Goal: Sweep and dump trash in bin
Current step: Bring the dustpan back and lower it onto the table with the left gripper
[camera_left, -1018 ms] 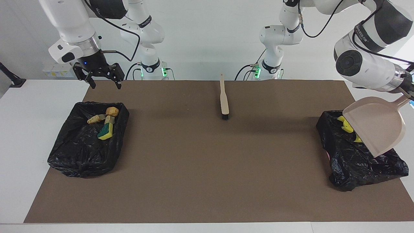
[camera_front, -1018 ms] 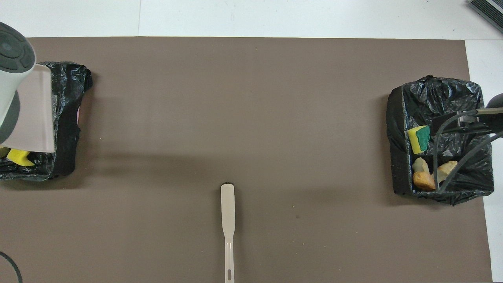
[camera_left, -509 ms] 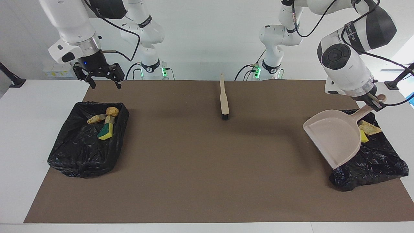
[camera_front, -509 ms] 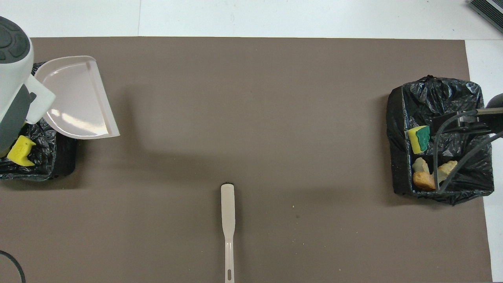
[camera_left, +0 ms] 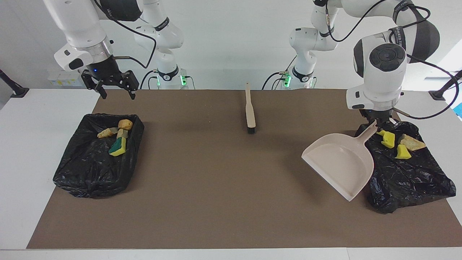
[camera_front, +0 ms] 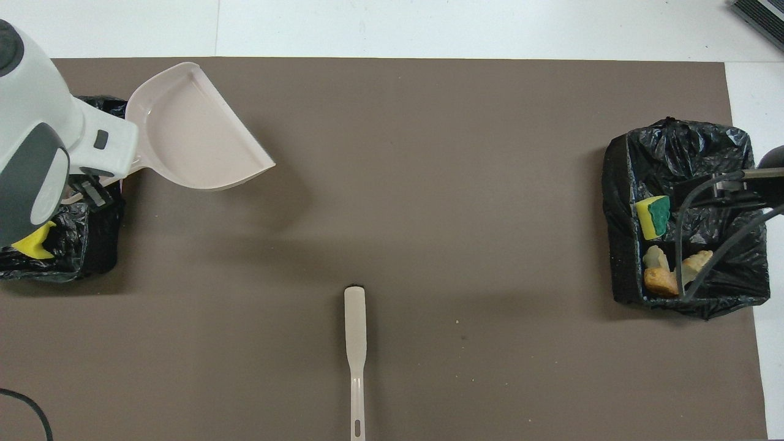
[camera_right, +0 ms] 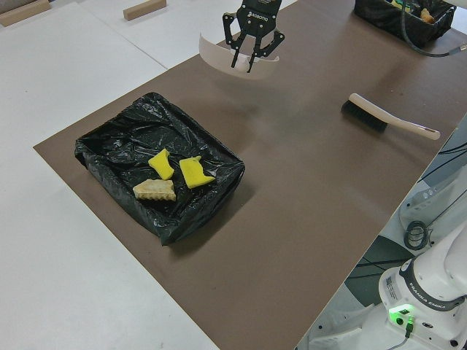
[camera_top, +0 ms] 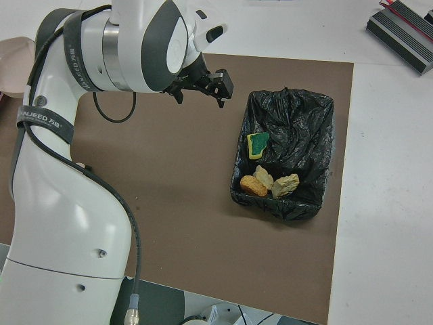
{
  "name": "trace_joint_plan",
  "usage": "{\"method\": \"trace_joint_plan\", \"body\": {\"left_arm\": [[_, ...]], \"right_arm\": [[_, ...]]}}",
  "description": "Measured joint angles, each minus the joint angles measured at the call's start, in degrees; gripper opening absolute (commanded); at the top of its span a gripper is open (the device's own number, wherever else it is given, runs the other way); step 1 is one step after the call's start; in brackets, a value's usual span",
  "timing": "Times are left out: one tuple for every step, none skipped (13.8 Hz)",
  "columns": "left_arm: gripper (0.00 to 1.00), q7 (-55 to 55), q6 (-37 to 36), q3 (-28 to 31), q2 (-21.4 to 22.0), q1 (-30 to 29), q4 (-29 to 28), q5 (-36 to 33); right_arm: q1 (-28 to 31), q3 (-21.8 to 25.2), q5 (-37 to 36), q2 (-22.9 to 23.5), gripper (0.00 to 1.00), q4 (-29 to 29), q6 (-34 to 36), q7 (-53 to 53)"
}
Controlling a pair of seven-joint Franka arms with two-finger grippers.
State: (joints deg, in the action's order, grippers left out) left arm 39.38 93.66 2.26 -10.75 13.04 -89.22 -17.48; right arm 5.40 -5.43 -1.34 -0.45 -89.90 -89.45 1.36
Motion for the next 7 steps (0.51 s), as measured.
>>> {"method": "trace_joint_plan", "body": {"left_arm": [[0.0, -4.1, 0.0, 0.0, 0.0, 0.9, 0.0, 1.9], [0.0, -8.3, 0.0, -0.1, 0.0, 1.9, 0.0, 3.5], [0.0, -12.6, 0.1, -0.1, 0.0, 2.9, 0.0, 5.3], [0.0, -16.1, 0.1, -0.1, 0.0, 3.7, 0.0, 6.9], [0.0, -19.3, 0.1, -0.1, 0.0, 4.6, 0.0, 8.2], [0.0, -22.3, 0.1, -0.2, -0.1, 5.4, 0.0, 8.7], [0.0, -25.6, 0.1, -0.2, -0.3, 6.6, 0.0, 8.8]], "right_arm": [[0.0, 0.0, 0.0, 0.0, 1.0, 0.0, 0.0, 0.0], [0.0, 0.0, 0.0, 0.0, 1.0, 0.0, 0.0, 0.0], [0.0, 0.0, 0.0, 0.0, 1.0, 0.0, 0.0, 0.0], [0.0, 0.0, 0.0, 0.0, 1.0, 0.0, 0.0, 0.0], [0.0, 0.0, 0.0, 0.0, 1.0, 0.0, 0.0, 0.0], [0.0, 0.0, 0.0, 0.0, 1.0, 0.0, 0.0, 0.0], [0.0, 0.0, 0.0, 0.0, 1.0, 0.0, 0.0, 0.0]]}}
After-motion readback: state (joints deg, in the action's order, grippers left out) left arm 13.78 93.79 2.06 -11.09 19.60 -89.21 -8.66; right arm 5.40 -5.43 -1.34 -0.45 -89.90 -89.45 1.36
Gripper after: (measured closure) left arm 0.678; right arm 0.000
